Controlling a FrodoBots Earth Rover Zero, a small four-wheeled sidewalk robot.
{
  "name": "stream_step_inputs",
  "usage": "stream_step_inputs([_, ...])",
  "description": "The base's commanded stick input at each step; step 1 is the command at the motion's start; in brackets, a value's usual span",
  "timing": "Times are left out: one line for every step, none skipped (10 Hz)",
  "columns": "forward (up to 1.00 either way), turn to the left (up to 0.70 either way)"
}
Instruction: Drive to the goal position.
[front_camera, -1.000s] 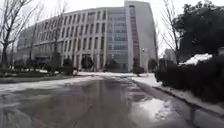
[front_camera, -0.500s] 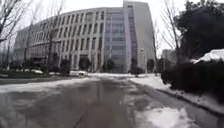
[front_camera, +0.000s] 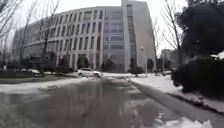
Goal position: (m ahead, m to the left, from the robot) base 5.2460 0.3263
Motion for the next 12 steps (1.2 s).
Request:
stream_step_inputs([1.0, 0.27])
stream_step_inputs([1.0, 0.27])
stream_step_inputs([1.0, 0.27])
stream_step_inputs([1.0, 0.27])
stream_step_inputs([1.0, 0.27])
stream_step_inputs([1.0, 0.27])
stream_step_inputs([1.0, 0.27])
stream_step_inputs([1.0, 0.27])
stream_step_inputs([1.0, 0.27])
stream_step_inputs([1.0, 0.27])
stream_step_inputs([1.0, 0.27])
stream_step_inputs([1.0, 0.14])
